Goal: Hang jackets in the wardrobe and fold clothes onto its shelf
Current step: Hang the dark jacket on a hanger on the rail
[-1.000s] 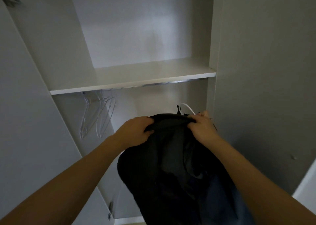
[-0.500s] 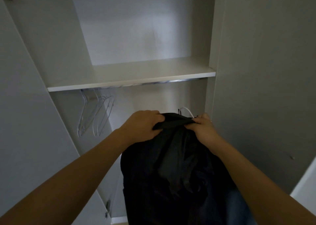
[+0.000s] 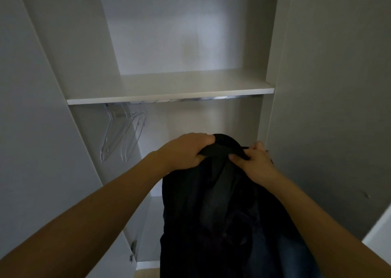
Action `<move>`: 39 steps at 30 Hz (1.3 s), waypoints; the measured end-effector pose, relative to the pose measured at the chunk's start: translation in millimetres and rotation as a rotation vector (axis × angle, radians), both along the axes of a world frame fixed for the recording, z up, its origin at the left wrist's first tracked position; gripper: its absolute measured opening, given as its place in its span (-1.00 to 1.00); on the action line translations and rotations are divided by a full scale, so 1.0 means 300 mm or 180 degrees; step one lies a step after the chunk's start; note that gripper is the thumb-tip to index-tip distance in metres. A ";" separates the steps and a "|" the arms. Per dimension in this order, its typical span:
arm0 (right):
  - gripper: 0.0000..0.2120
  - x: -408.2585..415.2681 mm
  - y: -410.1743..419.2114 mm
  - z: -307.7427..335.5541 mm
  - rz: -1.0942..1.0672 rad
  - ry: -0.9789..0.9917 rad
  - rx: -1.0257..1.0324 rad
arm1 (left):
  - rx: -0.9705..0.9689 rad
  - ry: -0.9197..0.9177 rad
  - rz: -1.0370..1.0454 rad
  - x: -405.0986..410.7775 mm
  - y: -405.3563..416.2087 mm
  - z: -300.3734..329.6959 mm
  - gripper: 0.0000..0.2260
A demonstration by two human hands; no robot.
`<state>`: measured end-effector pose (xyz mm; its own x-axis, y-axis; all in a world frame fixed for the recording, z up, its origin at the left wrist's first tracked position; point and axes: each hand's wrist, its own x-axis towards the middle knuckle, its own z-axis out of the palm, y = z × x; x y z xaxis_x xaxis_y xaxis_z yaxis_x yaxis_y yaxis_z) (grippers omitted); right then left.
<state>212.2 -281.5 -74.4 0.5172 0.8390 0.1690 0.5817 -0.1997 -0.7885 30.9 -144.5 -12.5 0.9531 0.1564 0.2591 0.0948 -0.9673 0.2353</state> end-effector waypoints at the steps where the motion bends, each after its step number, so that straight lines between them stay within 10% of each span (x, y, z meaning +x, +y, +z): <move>1: -0.66 0.000 0.003 -0.003 -0.0129 0.0053 0.0134 | -0.0079 0.0002 -0.0001 -0.009 0.006 -0.002 -0.94; 10: -0.95 -0.024 -0.014 0.011 -0.0039 -0.0313 0.0001 | -0.0081 -0.0171 0.0521 -0.066 0.019 -0.055 -0.96; 13: -0.45 -0.023 -0.040 0.021 0.0408 -0.0176 -0.0091 | 0.0212 0.0146 0.0264 -0.041 -0.008 -0.023 -0.91; 17: -0.80 -0.055 -0.028 0.012 0.0142 0.0090 0.0444 | 0.0336 -0.0032 0.0138 -0.022 -0.026 -0.003 -0.92; 26: -0.77 -0.068 -0.040 -0.031 -0.0102 -0.0992 0.0755 | 0.0067 -0.0518 0.0338 -0.064 -0.039 -0.094 -0.90; 39: -0.85 -0.047 -0.102 -0.101 0.0296 -0.1252 0.1329 | -0.2720 0.0130 0.0435 -0.104 -0.079 -0.166 -0.79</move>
<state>197.9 -312.0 -104.8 0.2757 0.6989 0.6599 0.8471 0.1478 -0.5105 -0.5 -168.2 -62.3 0.9177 0.3958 -0.0334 0.2215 -0.4400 0.8703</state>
